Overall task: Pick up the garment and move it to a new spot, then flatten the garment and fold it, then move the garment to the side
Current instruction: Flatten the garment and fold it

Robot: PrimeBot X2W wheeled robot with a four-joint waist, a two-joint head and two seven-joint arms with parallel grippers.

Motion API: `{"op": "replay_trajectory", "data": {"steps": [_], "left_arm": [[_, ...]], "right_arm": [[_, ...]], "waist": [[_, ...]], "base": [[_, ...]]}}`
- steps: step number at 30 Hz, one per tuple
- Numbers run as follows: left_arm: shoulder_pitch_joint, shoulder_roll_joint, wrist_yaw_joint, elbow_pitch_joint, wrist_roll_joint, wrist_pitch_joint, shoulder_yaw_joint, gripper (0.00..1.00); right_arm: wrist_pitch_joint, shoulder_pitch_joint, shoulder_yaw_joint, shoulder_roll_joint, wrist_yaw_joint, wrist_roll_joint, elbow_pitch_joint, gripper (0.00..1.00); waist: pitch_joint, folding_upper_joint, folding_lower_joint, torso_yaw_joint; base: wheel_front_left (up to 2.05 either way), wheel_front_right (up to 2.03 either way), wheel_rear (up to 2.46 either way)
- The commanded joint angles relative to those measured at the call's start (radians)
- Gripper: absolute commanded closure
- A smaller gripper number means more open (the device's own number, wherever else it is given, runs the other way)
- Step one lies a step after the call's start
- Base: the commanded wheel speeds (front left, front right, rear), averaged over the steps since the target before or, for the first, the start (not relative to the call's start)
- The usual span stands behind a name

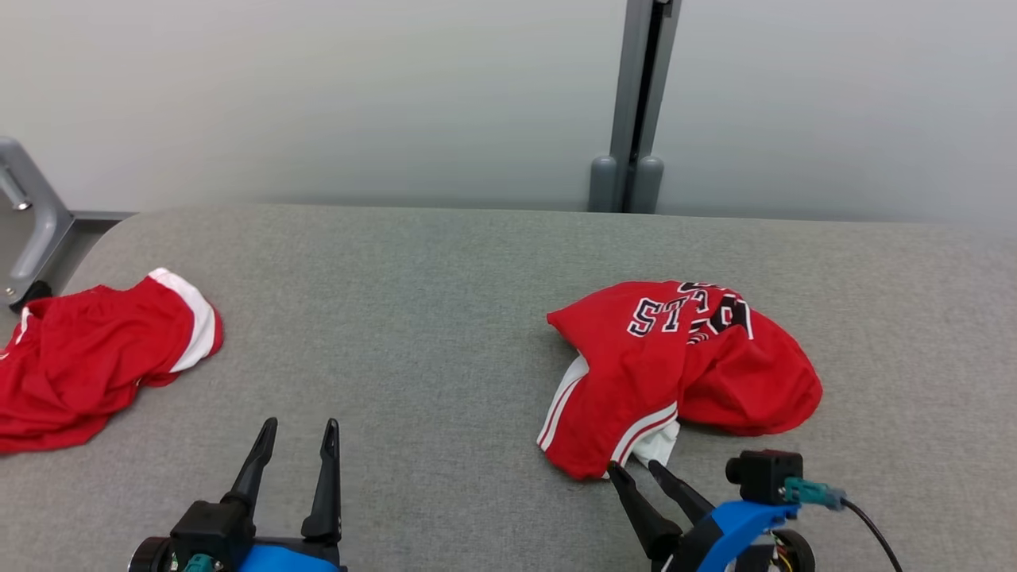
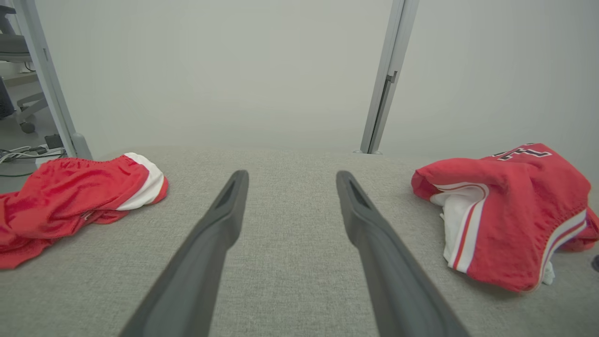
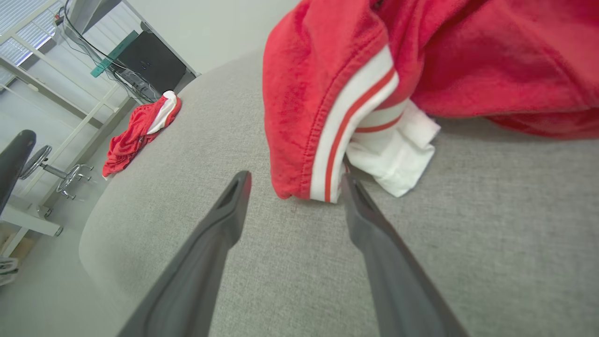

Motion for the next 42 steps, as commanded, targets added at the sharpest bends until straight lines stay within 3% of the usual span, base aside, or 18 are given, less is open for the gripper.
{"op": "replay_trajectory", "data": {"steps": [1, 11, 17, 21, 22, 23, 28, 35, 42], "left_arm": [[-0.020, 0.001, -0.002, -0.001, 0.007, -0.004, 0.004, 0.00], [-0.034, -0.006, -0.015, 0.005, 0.017, -0.003, -0.010, 0.00], [-0.035, -0.010, -0.021, 0.009, 0.018, -0.003, -0.011, 0.00], [-0.031, -0.012, -0.022, 0.010, 0.019, -0.004, -0.010, 0.00], [-0.032, -0.012, -0.023, 0.011, 0.018, -0.004, -0.009, 0.00], [-0.034, -0.012, -0.024, 0.012, 0.017, -0.004, -0.009, 0.00], [-0.038, -0.013, -0.025, 0.007, 0.015, -0.004, -0.004, 0.00], [-0.035, -0.012, -0.014, -0.012, 0.028, -0.004, 0.007, 0.00], [-0.035, -0.017, -0.011, -0.035, 0.037, -0.004, -0.001, 0.00]], "right_arm": [[-0.015, -0.045, 0.011, -0.005, 0.000, 0.011, 0.051, 0.00], [-0.132, -0.230, 0.122, -0.005, 0.000, 0.172, 0.342, 0.00], [-0.225, -0.307, 0.189, -0.005, 0.000, 0.202, 0.448, 0.00], [-0.261, -0.343, 0.249, -0.005, 0.000, 0.226, 0.450, 0.00], [-0.269, -0.354, 0.261, -0.005, 0.000, 0.225, 0.450, 0.68], [-0.276, -0.366, 0.270, -0.005, 0.000, 0.220, 0.448, 1.00], [-0.295, -0.407, 0.288, -0.005, 0.000, 0.199, 0.405, 1.00], [-0.299, -0.544, 0.280, -0.005, 0.000, 0.183, 0.240, 1.00], [-0.290, -0.755, 0.258, -0.004, 0.000, 0.261, 0.153, 1.00]], "waist": [[0.012, -0.0001, 0.0000, 0.017], [0.040, -0.0001, 0.0000, 0.088], [0.044, -0.0001, 0.0000, 0.105], [0.043, -0.0001, 0.0000, 0.108], [0.043, -0.0001, 0.0000, 0.108], [0.042, -0.0001, 0.0000, 0.108], [0.041, -0.0001, 0.0000, 0.105], [0.032, -0.0001, 0.0000, 0.089], [0.024, -0.0001, 0.0000, 0.082]], "base": [[0.00, 0.00, 0.00], [0.00, 0.00, 0.00], [0.00, 0.00, 0.00], [0.00, 0.00, 0.00], [0.00, 0.00, 0.00], [0.00, 0.00, 0.00], [0.00, 0.00, 0.00], [0.00, 0.00, 0.00], [0.00, 0.00, 0.00]]}}
